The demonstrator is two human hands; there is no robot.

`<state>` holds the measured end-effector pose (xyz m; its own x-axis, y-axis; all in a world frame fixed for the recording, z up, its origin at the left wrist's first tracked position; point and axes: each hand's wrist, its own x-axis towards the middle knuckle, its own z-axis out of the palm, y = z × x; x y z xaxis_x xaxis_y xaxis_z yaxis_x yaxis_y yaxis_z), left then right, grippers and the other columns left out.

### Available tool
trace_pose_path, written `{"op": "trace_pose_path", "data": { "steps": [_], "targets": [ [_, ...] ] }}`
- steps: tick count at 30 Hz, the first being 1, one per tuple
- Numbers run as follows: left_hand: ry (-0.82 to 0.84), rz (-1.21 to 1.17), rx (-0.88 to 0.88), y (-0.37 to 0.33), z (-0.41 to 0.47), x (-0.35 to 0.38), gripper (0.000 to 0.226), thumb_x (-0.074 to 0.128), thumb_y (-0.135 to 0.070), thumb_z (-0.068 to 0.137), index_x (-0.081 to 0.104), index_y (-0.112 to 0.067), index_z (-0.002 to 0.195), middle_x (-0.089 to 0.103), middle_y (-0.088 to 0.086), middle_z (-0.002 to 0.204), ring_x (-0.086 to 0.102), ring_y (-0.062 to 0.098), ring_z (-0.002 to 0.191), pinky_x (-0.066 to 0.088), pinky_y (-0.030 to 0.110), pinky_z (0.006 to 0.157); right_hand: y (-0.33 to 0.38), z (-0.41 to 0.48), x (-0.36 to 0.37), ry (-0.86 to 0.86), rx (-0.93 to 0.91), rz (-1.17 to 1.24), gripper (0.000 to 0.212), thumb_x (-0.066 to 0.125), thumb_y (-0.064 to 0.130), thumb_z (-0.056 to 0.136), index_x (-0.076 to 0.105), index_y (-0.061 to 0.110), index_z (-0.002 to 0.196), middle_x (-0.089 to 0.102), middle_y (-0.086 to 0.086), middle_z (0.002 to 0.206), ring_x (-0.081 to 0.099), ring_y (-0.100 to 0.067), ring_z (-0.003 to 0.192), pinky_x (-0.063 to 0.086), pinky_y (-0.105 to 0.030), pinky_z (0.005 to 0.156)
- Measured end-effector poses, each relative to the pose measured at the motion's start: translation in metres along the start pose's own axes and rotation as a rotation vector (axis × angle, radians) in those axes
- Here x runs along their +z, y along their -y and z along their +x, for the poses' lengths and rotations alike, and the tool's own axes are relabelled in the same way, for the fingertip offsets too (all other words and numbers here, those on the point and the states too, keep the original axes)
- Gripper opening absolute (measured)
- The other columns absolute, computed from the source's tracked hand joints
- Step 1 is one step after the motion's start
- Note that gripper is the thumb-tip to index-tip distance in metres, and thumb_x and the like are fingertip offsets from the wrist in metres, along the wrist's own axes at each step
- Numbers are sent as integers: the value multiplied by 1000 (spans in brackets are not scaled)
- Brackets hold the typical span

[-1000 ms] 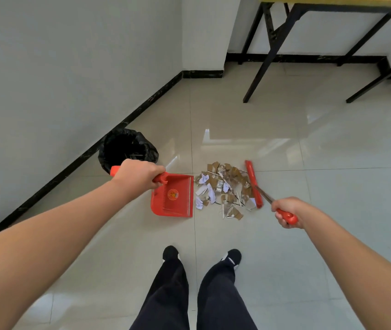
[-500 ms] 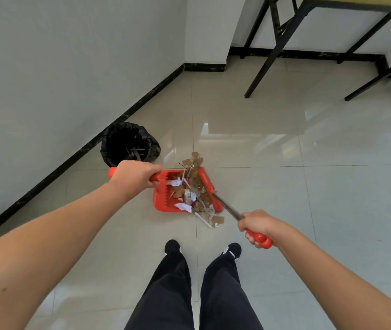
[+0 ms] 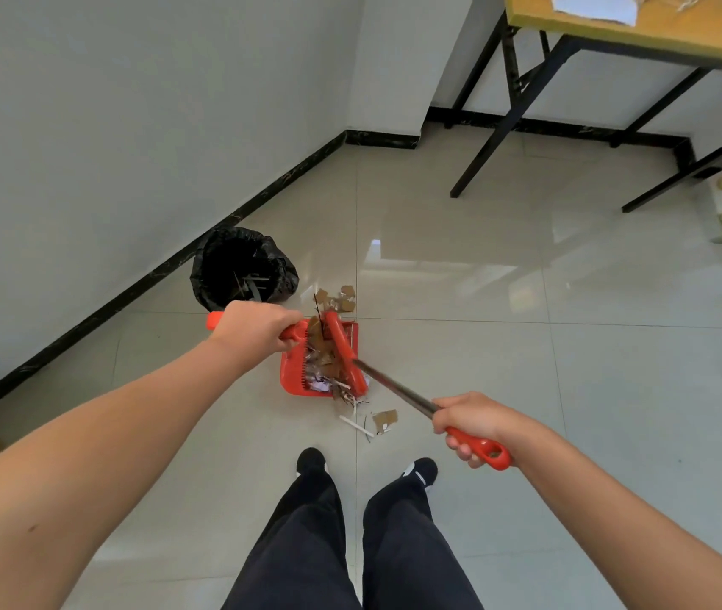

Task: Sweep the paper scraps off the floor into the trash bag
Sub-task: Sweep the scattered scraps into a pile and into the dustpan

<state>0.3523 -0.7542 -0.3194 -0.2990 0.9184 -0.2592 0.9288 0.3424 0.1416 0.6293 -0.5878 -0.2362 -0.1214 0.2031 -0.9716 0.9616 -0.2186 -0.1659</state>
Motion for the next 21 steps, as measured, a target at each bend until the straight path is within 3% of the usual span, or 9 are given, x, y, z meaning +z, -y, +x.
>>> {"op": "trace_pose_path", "data": {
  "steps": [5,7,10,16,19,21],
  "targets": [
    [-26,-97,-136,5,-47,2,17,64,-37,85,61,-21,80,65,-5,77,59,14,68,22,23,46,-15,-25,-21,-113,-22,-215,50,45,4,81,52,17,129,42,-10,60,38,-18,38,29,-22,47],
    [-21,-155,-260,6,-67,4,13,62,-39,86,64,-27,90,68,-8,85,65,15,80,31,24,52,-16,-24,-26,-163,-30,-288,45,42,3,82,52,18,123,43,-11,64,38,-19,40,30,-22,47],
    [1,-215,-397,9,-89,1,17,60,-44,87,65,-36,101,70,-13,95,66,14,94,41,26,62,-1,-8,-35,-219,-58,-382,38,40,1,80,53,2,115,48,-14,60,41,-22,42,38,-31,54],
    [-56,-199,-510,3,-104,-11,18,61,-45,87,66,-31,97,71,-8,91,67,21,93,36,27,60,52,31,-49,-306,-110,-488,37,37,-2,83,51,-9,117,51,-16,53,41,-19,34,36,-18,35],
    [-21,-172,-551,-2,-109,-13,19,60,-45,88,65,-34,102,71,-8,95,66,20,95,38,27,61,75,56,-49,-303,-141,-476,38,37,-2,87,44,-7,124,51,-16,57,35,-16,19,33,-15,32],
    [-16,-169,-610,-4,-112,-9,19,60,-45,88,65,-36,103,71,-9,96,66,20,96,42,28,62,82,75,-45,-278,-125,-479,39,36,-2,87,43,-7,126,51,-16,57,34,-15,20,32,-15,33]
  ]
}}
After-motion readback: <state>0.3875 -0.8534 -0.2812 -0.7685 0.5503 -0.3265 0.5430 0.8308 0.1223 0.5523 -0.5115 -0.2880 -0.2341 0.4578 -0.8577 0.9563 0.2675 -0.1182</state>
